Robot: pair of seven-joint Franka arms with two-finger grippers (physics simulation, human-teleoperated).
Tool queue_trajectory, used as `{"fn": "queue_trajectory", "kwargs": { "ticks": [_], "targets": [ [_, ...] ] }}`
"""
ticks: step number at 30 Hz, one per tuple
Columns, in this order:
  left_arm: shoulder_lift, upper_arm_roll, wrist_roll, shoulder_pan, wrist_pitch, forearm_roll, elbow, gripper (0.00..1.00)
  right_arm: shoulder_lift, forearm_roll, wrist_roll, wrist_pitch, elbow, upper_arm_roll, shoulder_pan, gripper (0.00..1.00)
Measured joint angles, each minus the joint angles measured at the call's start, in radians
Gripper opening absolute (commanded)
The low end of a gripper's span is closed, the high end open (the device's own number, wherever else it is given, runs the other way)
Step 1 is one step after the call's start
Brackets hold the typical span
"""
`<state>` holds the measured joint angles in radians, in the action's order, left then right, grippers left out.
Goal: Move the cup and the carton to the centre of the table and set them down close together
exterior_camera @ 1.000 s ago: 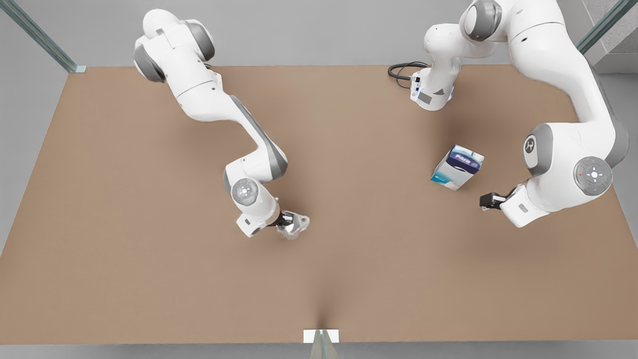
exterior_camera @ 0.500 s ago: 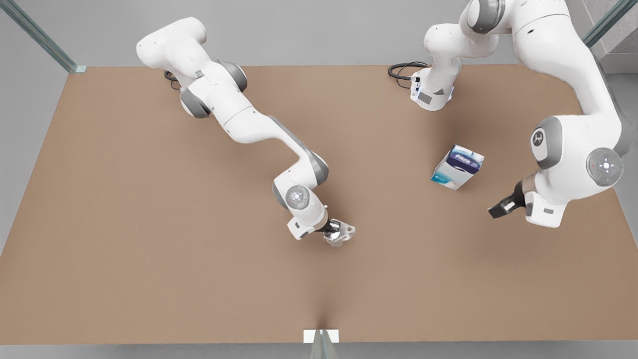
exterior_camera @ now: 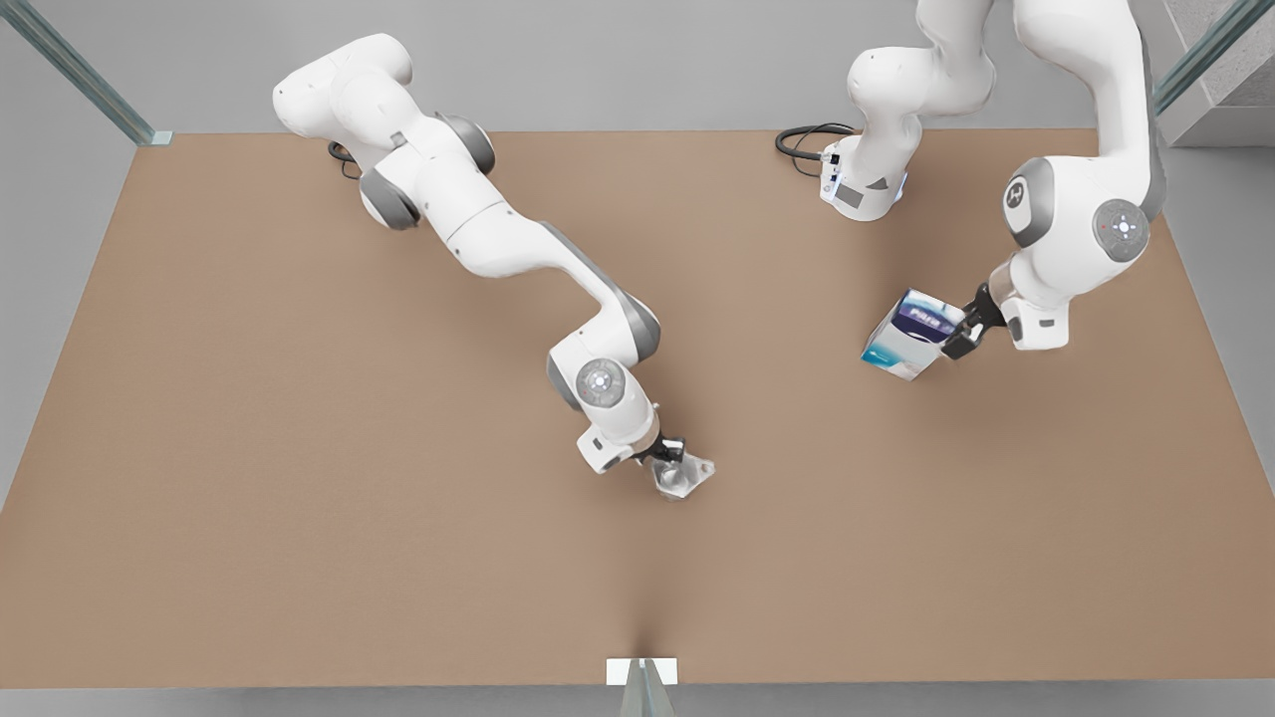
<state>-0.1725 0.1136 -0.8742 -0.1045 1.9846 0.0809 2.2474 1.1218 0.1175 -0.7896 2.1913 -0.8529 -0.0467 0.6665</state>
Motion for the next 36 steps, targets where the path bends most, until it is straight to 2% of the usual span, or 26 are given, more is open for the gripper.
{"fn": "queue_trajectory", "kwargs": {
  "ticks": [5,9,11,12,14,16,17,19,20,22,24,26,27,29,36],
  "targets": [
    [-0.023,0.009,-0.082,0.0,0.023,0.004,0.118,1.0,-0.025,0.001,0.001,-0.013,-0.004,0.004,0.002,0.75],
    [-0.048,0.044,-0.084,0.0,0.028,0.024,0.159,1.0,-0.137,0.021,0.005,-0.044,-0.051,-0.001,-0.002,0.78],
    [-0.06,0.057,-0.097,0.001,0.028,0.039,0.178,1.0,-0.275,0.017,0.005,-0.038,-0.168,0.025,-0.019,1.0],
    [-0.061,0.057,-0.096,0.0,0.028,0.05,0.181,1.0,-0.364,0.006,-0.006,-0.036,-0.26,0.038,-0.03,1.0],
    [-0.059,0.057,-0.095,0.0,0.052,0.075,0.201,1.0,-0.586,0.006,0.01,-0.004,-0.56,0.062,-0.085,1.0],
    [-0.042,0.057,-0.095,-0.001,0.059,0.099,0.206,1.0,-0.706,0.005,0.096,-0.101,-0.639,0.063,-0.183,1.0],
    [-0.038,0.057,-0.095,-0.001,0.082,0.109,0.221,1.0,-0.748,0.005,0.227,-0.147,-0.644,0.063,-0.242,1.0],
    [-0.013,0.057,-0.094,-0.001,0.103,0.126,0.228,1.0,-0.823,0.006,0.456,-0.252,-0.658,0.172,-0.293,1.0],
    [-0.002,0.057,-0.094,-0.001,0.103,0.131,0.228,1.0,-0.854,0.005,0.56,-0.281,-0.674,0.197,-0.32,1.0],
    [0.027,0.057,-0.085,-0.001,0.108,0.138,0.231,1.0,-0.898,-0.036,0.641,-0.312,-0.678,0.198,-0.39,1.0],
    [0.041,0.057,-0.082,-0.001,0.116,0.142,0.244,1.0,-0.974,-0.073,0.756,-0.438,-0.668,0.193,-0.498,1.0],
    [0.048,0.057,-0.08,-0.001,0.125,0.145,0.245,1.0,-1.017,-0.074,0.81,-0.536,-0.636,0.191,-0.535,1.0],
    [0.048,0.057,-0.08,-0.001,0.125,0.146,0.245,0.87,-1.034,-0.076,0.815,-0.553,-0.619,0.194,-0.532,1.0],
    [0.048,0.057,-0.08,-0.001,0.126,0.147,0.244,0.75,-1.025,-0.079,0.821,-0.616,-0.577,0.209,-0.522,1.0],
    [0.05,0.055,-0.078,-0.001,0.126,0.154,0.242,0.75,-0.965,-0.081,0.825,-0.647,-0.488,0.225,-0.538,1.0]
  ]
}}
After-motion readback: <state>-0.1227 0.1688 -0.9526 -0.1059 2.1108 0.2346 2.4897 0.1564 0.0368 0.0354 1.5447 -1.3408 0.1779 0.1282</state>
